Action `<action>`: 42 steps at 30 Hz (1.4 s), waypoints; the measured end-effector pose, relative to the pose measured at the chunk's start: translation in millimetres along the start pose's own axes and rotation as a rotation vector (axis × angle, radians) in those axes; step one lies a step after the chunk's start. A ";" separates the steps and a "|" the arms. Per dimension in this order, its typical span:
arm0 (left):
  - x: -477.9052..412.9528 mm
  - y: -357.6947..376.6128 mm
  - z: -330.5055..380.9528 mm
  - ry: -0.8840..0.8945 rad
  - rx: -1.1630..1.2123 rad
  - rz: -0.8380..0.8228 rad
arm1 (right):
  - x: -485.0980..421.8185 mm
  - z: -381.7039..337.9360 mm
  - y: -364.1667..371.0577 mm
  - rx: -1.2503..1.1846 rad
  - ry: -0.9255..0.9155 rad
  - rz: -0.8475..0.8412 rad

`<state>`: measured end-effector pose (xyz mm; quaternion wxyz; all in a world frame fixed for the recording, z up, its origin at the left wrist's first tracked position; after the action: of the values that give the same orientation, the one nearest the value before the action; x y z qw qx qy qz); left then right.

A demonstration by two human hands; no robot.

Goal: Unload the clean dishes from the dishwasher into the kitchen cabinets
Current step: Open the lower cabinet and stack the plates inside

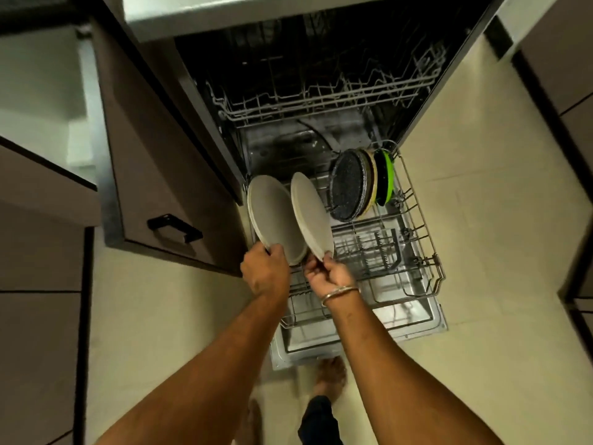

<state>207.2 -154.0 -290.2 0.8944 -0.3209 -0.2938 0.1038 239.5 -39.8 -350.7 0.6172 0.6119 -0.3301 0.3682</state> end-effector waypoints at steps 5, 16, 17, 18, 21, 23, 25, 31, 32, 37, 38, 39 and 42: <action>31.8 -35.9 -20.5 0.078 0.102 -0.004 | 42.6 20.4 -29.5 0.045 -0.085 -0.068; 93.5 -114.4 -97.6 0.161 0.284 -0.096 | 118.0 97.4 -104.3 -0.020 -0.260 -0.232; 97.8 -120.5 -108.1 0.160 0.297 -0.109 | 121.7 103.1 -114.0 -0.026 -0.260 -0.236; 98.3 -122.8 -120.6 0.164 0.296 -0.117 | 125.0 108.2 -123.4 -0.031 -0.260 -0.234; 103.5 -132.7 -155.3 0.146 0.278 -0.103 | 135.2 123.1 -149.2 -0.011 -0.256 -0.210; 114.6 -144.6 -171.2 0.145 0.270 -0.072 | 143.0 136.6 -163.2 0.013 -0.260 -0.218; 120.8 -153.4 -191.3 0.148 0.289 -0.065 | 147.2 146.8 -180.1 0.055 -0.235 -0.219; 130.3 -184.8 -241.5 0.093 0.381 -0.041 | 168.9 183.0 -199.9 0.178 -0.170 -0.171; 134.4 -193.5 -241.4 0.084 0.391 -0.031 | 172.1 190.4 -201.8 0.187 -0.168 -0.167; 134.6 -242.9 -259.4 0.029 0.467 0.097 | 176.9 242.2 -201.1 0.257 -0.084 -0.148; 130.9 -252.1 -267.3 0.014 0.484 0.115 | 176.1 254.8 -199.2 0.271 -0.064 -0.155; 126.9 -259.4 -274.5 -0.001 0.503 0.121 | 175.4 265.0 -198.0 0.292 -0.054 -0.163; 105.4 -285.3 -297.6 0.000 0.474 0.166 | 167.7 299.9 -186.4 0.346 -0.023 -0.189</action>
<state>467.6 -487.6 -245.6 0.9332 -0.1250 -0.2337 0.2429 498.2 -327.1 -292.4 0.5307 0.7414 -0.2102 0.3528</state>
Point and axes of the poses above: each hand's wrist, its own x-axis away from the middle knuckle, its own y-axis out of the palm, z = x × y, the point moved 1 cm from there along -x, towards the middle knuckle, and after that the axes turned 5 degrees about -z, right-handed, at the moved point
